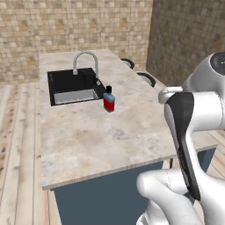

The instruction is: Place the beer and liquor on the top shelf of the fridge to keep them out of children's reach, and place the tangerine on lower shelves for easy access.

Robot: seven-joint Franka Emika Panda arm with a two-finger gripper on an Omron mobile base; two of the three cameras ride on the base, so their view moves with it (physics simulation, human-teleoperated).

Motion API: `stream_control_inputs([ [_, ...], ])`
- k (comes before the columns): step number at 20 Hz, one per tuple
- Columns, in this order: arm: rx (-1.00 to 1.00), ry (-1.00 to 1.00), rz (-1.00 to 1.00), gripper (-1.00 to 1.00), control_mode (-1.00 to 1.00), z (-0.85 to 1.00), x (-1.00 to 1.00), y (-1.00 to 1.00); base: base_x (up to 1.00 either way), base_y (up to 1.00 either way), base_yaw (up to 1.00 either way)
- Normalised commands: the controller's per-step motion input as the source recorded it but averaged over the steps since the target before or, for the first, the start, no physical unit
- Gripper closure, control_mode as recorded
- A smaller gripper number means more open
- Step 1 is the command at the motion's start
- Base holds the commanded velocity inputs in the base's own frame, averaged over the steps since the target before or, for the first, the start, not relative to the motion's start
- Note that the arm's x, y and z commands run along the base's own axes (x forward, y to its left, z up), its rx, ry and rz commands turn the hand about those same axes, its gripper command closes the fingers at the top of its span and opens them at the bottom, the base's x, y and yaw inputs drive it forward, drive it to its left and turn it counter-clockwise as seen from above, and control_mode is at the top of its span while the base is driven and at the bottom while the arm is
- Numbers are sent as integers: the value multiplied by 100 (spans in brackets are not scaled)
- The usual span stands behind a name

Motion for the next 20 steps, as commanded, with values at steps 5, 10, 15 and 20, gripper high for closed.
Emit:
stream_control_inputs([
  [5, -4, 0, 20, 100, -100, 0, -5, 16, 0, 0, 0],
  [10, -3, 3, 18, 100, -100, 0, 0, 15, 0, 0, 0],
  [15, -3, 2, 12, 100, 100, 0, -1, 16, -4, 3, 2],
  [20, 0, 0, 0, 100, 100, 0, 0, 0, -61, 3, 0],
])
